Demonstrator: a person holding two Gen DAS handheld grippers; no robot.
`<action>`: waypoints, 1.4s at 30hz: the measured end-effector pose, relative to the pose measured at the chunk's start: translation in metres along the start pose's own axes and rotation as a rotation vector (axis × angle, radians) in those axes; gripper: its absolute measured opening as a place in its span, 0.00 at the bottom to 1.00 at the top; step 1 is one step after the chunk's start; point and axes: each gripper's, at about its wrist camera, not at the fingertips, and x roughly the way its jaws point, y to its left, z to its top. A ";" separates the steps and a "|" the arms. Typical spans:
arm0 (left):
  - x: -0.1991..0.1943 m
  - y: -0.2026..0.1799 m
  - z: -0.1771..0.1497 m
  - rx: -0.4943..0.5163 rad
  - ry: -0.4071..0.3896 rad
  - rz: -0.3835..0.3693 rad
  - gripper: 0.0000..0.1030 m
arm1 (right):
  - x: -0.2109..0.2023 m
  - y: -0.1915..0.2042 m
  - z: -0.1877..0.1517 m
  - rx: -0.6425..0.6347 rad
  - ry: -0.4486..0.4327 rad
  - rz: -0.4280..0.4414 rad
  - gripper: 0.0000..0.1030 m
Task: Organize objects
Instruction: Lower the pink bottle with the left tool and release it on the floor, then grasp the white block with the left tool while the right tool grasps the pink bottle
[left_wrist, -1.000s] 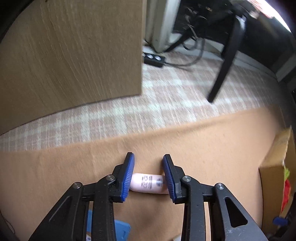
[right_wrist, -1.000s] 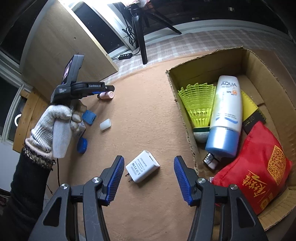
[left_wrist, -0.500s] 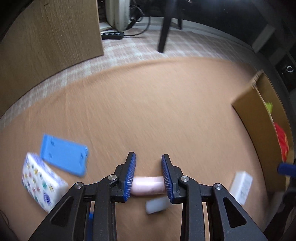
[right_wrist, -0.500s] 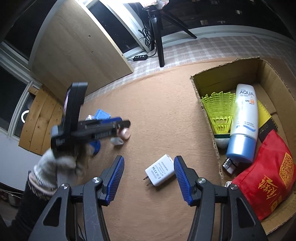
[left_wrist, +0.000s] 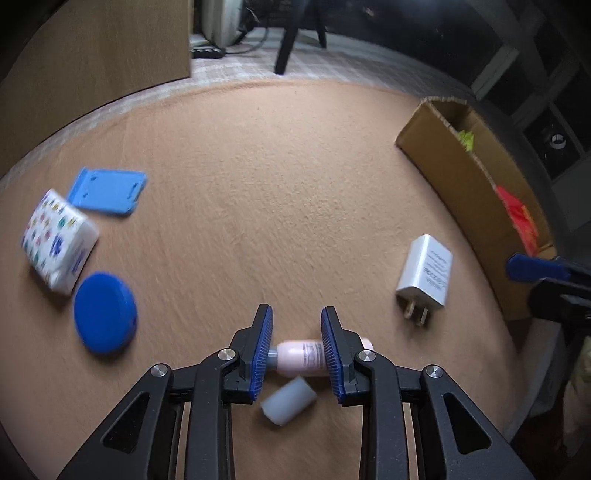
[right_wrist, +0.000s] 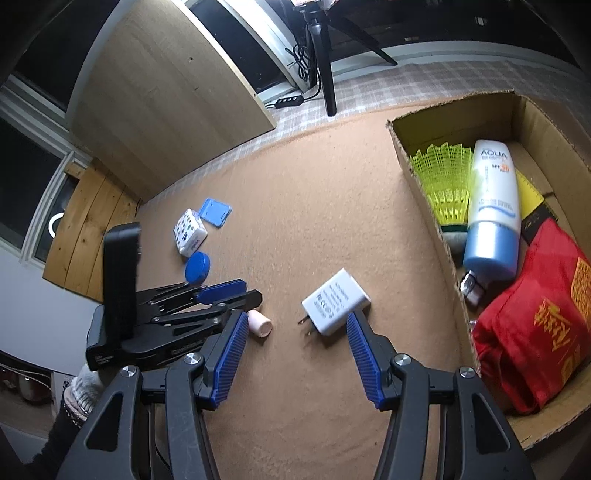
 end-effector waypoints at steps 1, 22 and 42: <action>-0.009 0.002 -0.006 -0.017 -0.017 -0.001 0.29 | 0.000 0.000 -0.002 0.000 0.002 0.001 0.50; -0.009 -0.004 -0.048 -0.051 -0.059 0.133 0.46 | 0.036 0.045 0.012 -0.151 0.047 -0.014 0.51; -0.035 0.052 -0.076 -0.163 -0.085 0.160 0.27 | 0.114 0.090 0.019 -0.413 0.222 -0.126 0.50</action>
